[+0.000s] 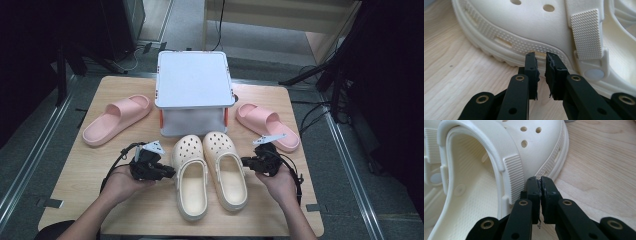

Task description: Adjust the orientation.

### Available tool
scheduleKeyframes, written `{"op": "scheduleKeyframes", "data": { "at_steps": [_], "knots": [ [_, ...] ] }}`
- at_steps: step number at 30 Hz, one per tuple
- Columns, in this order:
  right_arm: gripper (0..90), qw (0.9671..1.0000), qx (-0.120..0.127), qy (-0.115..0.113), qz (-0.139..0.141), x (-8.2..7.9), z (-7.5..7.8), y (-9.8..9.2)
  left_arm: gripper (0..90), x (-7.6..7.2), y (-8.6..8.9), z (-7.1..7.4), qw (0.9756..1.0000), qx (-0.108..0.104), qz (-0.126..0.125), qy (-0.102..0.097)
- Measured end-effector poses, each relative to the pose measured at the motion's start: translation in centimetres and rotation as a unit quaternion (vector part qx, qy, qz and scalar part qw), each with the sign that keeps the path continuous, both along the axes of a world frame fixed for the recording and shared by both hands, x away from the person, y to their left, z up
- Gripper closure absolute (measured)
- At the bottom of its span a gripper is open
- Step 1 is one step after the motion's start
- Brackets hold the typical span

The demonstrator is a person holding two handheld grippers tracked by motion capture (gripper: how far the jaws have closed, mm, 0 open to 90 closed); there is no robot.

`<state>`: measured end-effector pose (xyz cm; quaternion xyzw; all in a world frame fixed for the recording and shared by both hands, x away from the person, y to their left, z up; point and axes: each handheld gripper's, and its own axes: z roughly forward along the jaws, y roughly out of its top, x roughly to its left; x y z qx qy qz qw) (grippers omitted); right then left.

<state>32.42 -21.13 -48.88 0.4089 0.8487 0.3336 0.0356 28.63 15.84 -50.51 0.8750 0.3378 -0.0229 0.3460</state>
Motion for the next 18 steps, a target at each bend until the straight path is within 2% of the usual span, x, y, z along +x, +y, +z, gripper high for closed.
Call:
{"op": "scheduleKeyframes", "data": {
  "at_steps": [5, 10, 13, 16, 18],
  "knots": [
    [86.8, 0.9999, 0.003, -0.005, 0.013, -0.20, -0.10, 0.50, 78.4, 0.14, -0.18, -0.22, 0.9998, -0.012, -0.005, 0.014],
    [86.3, 0.9999, 0.013, 0.005, 0.008, -0.12, -0.21, 0.35, 77.7, 0.30, -0.21, -0.21, 0.9997, -0.015, -0.003, 0.020],
    [89.8, 0.9990, 0.041, 0.015, -0.008, -0.44, -0.49, 0.51, 78.2, 0.38, -0.32, -0.24, 0.9995, -0.017, -0.003, 0.026],
    [86.6, 0.9997, 0.023, 0.007, -0.009, -0.50, -0.26, 0.57, 77.0, 0.37, -0.10, -0.15, 0.9995, -0.015, 0.001, 0.026],
    [82.6, 0.9997, 0.019, 0.001, -0.015, -0.35, -0.02, 0.33, 76.7, 0.45, 0.33, 0.26, 0.9993, -0.026, 0.013, 0.023]
  ]
}}
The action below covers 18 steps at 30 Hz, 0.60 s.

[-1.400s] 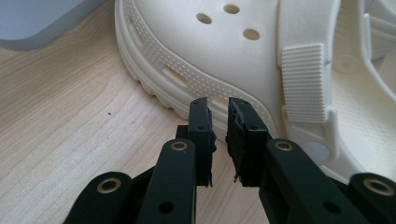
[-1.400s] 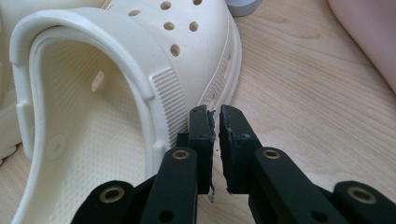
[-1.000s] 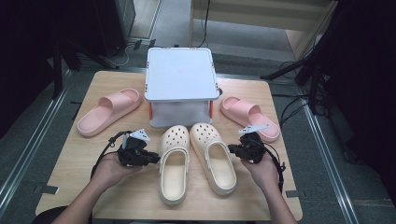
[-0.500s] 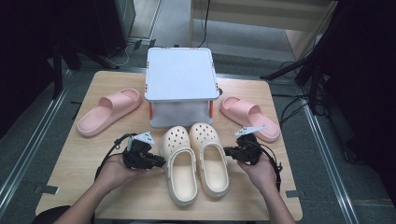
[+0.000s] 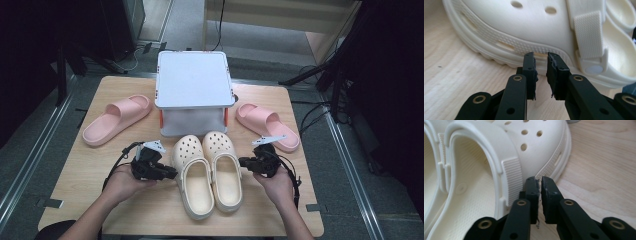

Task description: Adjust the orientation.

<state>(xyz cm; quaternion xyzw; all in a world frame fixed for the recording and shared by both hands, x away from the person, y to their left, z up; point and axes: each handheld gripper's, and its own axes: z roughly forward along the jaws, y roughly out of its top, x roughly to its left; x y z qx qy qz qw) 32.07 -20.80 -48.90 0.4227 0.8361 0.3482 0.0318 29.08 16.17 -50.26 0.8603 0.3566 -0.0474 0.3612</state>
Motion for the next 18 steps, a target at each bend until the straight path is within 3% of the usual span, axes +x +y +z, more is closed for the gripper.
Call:
{"op": "scheduleKeyframes", "data": {
  "at_steps": [4, 8, 13, 18],
  "knots": [
    [81.6, 0.9997, 0.014, -0.018, -0.006, -0.1, 0.9, -0.4, 79.4, 0.3, 1.2, 1.6, 0.9995, -0.020, 0.025, -0.003],
    [80.1, 0.9981, 0.042, -0.046, -0.002, -0.8, 2.4, -0.2, 82.0, 0.5, 1.8, 3.4, 0.9983, -0.045, 0.033, -0.017],
    [74.3, 0.9964, 0.048, -0.069, 0.014, -2.5, 3.8, 0.8, 82.4, 1.0, 1.6, 5.0, 0.9986, -0.041, 0.028, -0.019],
    [68.0, 0.9953, 0.055, -0.069, 0.040, -4.4, 4.7, 2.0, 81.3, 1.9, 1.5, 7.7, 0.9979, -0.044, 0.036, -0.030]
  ]
}}
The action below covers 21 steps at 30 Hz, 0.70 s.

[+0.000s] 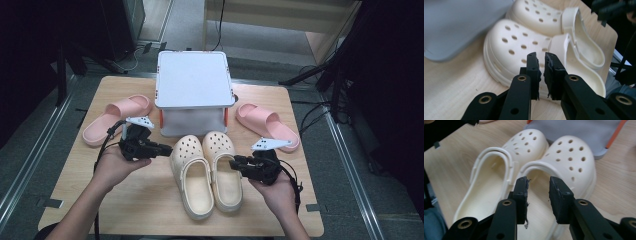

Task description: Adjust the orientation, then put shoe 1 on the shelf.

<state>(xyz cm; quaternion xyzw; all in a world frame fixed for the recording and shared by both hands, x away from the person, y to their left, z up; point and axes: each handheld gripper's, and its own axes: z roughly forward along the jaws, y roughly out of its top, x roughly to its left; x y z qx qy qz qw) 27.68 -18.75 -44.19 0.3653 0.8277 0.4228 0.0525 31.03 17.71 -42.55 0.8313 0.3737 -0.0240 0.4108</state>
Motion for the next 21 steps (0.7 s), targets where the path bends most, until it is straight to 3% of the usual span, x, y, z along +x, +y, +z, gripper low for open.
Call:
{"op": "scheduleKeyframes", "data": {
  "at_steps": [7, 10, 15, 21],
  "knots": [
    [58.4, 0.9999, -0.001, 0.009, 0.009, -0.9, 0.0, 1.2, 80.4, 1.9, 0.4, 2.5, 0.9998, 0.004, 0.014, -0.016],
    [61.1, 0.9999, -0.003, 0.010, 0.014, -1.3, 0.0, 1.6, 82.1, 3.2, 0.7, 3.7, 0.9995, 0.005, 0.019, -0.023],
    [58.3, 0.9999, -0.006, 0.011, 0.009, -1.5, -0.3, 1.6, 81.9, 4.6, 0.8, 4.9, 0.9993, 0.013, 0.018, -0.030],
    [57.2, 0.9998, -0.004, 0.019, 0.000, -1.7, -0.8, 1.5, 81.7, 6.1, 1.1, 5.3, 0.9992, 0.000, 0.020, -0.034]
  ]
}}
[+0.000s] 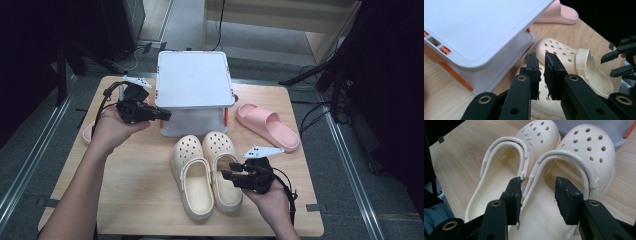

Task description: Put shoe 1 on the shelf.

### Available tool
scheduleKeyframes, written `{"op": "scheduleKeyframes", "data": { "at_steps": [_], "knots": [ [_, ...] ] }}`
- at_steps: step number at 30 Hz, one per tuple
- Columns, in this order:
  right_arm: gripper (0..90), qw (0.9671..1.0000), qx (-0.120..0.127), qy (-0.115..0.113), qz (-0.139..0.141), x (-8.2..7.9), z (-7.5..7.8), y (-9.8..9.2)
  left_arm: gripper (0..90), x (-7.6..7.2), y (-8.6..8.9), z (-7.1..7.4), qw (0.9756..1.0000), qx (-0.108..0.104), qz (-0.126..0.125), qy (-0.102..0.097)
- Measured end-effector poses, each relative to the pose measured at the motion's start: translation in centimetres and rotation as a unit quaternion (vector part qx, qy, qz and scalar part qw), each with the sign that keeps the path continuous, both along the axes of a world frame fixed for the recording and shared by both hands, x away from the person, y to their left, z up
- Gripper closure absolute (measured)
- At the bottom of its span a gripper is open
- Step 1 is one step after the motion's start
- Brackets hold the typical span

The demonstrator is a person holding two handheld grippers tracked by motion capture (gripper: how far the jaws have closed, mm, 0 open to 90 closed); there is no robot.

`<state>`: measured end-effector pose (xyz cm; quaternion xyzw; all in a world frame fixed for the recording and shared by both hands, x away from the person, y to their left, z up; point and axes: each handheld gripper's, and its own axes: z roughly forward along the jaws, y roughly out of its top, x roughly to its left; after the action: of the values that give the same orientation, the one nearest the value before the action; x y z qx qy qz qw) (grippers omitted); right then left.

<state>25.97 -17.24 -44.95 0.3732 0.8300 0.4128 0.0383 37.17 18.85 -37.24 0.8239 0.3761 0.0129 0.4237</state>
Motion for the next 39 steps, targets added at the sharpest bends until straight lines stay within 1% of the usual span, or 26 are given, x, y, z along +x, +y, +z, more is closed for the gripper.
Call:
{"op": "scheduleKeyframes", "data": {
  "at_steps": [1, 2, 3, 4, 5, 7, 8, 9, 10, 11, 13, 15, 16, 17, 18, 19, 21, 22, 23, 25, 28, 31, 34, 36, 37, 39],
  "knots": [
    [57.1, 1.0000, -0.001, 0.001, 0.000, 0.0, 0.0, 0.0, 81.9, 0.7, 0.2, 0.1, 1.0000, 0.000, 0.000, 0.004],
    [57.1, 1.0000, -0.001, 0.001, 0.000, 0.0, 0.0, 0.0, 82.1, 0.7, 0.2, 0.1, 1.0000, 0.000, 0.000, 0.004],
    [56.7, 1.0000, -0.003, -0.001, -0.002, -0.1, -0.1, 0.1, 82.3, 1.3, 0.4, 0.4, 1.0000, 0.005, 0.000, 0.001],
    [56.4, 1.0000, -0.002, -0.001, -0.003, -0.1, -0.1, 0.1, 82.6, 1.3, 0.4, 0.4, 1.0000, 0.005, 0.000, 0.001],
    [55.8, 1.0000, -0.002, -0.001, -0.006, -0.2, -0.2, 0.1, 82.6, 1.9, 0.7, 0.8, 1.0000, 0.006, 0.002, -0.004],
    [55.3, 0.9999, -0.005, 0.003, -0.009, -0.2, -0.3, 0.2, 82.7, 2.4, 0.9, 1.1, 0.9999, 0.011, 0.008, -0.006],
    [55.3, 0.9999, -0.005, 0.003, -0.009, -0.2, -0.3, 0.2, 82.9, 2.4, 0.9, 1.1, 0.9999, 0.011, 0.008, -0.006],
    [54.7, 0.9999, -0.006, 0.003, -0.013, -0.4, -0.6, 0.3, 82.9, 3.0, 1.2, 1.3, 0.9999, 0.011, 0.011, -0.007],
    [54.7, 0.9999, -0.001, 0.005, -0.015, -0.5, -0.8, 0.3, 83.0, 3.3, 1.3, 1.4, 0.9998, 0.013, 0.013, -0.007],
    [54.7, 0.9998, -0.001, 0.013, -0.015, -0.5, -1.0, 0.4, 83.0, 3.6, 1.3, 1.4, 0.9996, 0.018, 0.017, -0.010],
    [54.2, 0.9998, -0.010, 0.007, -0.018, -0.6, -1.2, 0.8, 83.0, 4.0, 1.4, 1.4, 0.9994, 0.025, 0.020, -0.013],
    [52.0, 0.9997, -0.008, 0.008, -0.021, -0.8, -1.4, 1.1, 83.1, 4.4, 1.4, 1.3, 0.9990, 0.033, 0.027, -0.013],
    [52.0, 0.9997, -0.008, 0.008, -0.021, -0.8, -1.4, 1.1, 83.1, 4.4, 1.4, 1.3, 0.9990, 0.033, 0.027, -0.013],
    [49.6, 0.9996, -0.010, 0.006, -0.026, -0.9, -1.6, 1.5, 83.1, 4.7, 1.2, 1.1, 0.9985, 0.045, 0.026, -0.017],
    [48.2, 0.9995, -0.010, 0.006, -0.029, -1.0, -1.7, 1.7, 83.1, 4.8, 1.2, 1.0, 0.9984, 0.048, 0.024, -0.016],
    [46.6, 0.9994, -0.014, 0.004, -0.031, -1.1, -1.8, 2.0, 83.1, 4.9, 1.2, 0.9, 0.9984, 0.047, 0.024, -0.017],
    [43.7, 0.9987, -0.033, -0.009, -0.039, -1.4, -1.9, 2.6, 83.1, 5.1, 1.2, 0.7, 0.9987, 0.045, 0.019, -0.014],
    [43.7, 0.9987, -0.033, -0.009, -0.039, -1.4, -1.9, 2.6, 83.1, 5.1, 1.2, 0.7, 0.9987, 0.045, 0.019, -0.014],
    [41.8, 0.9982, -0.039, -0.015, -0.044, -1.5, -2.1, 3.1, 83.1, 5.3, 1.1, 0.5, 0.9988, 0.044, 0.016, -0.014],
    [39.3, 0.9979, -0.036, -0.013, -0.053, -1.4, -2.3, 3.5, 83.0, 5.5, 1.1, 0.3, 0.9988, 0.045, 0.014, -0.012],
    [38.4, 0.9976, -0.022, 0.000, -0.066, -0.8, -2.8, 4.0, 83.0, 5.6, 1.0, 0.1, 0.9986, 0.049, 0.014, -0.012],
    [36.6, 0.9971, -0.016, 0.013, -0.074, -0.2, -3.2, 4.7, 83.1, 5.6, 0.9, 0.0, 0.9985, 0.052, 0.011, -0.014],
    [37.1, 0.9968, -0.023, 0.014, -0.075, 0.3, -3.7, 5.5, 83.0, 5.6, 0.8, -0.1, 0.9986, 0.049, 0.011, -0.016],
    [37.5, 0.9967, -0.028, 0.015, -0.075, 0.5, -3.8, 5.8, 83.1, 5.6, 0.8, -0.1, 0.9985, 0.052, 0.008, -0.017],
    [39.5, 0.9963, -0.031, 0.016, -0.079, 0.7, -4.1, 6.3, 83.1, 5.5, 0.8, -0.1, 0.9984, 0.052, 0.009, -0.019],
    [39.7, 0.9961, -0.031, 0.019, -0.080, 1.0, -4.5, 6.7, 83.1, 5.4, 0.8, 0.0, 0.9982, 0.055, 0.009, -0.021]
  ]
}}
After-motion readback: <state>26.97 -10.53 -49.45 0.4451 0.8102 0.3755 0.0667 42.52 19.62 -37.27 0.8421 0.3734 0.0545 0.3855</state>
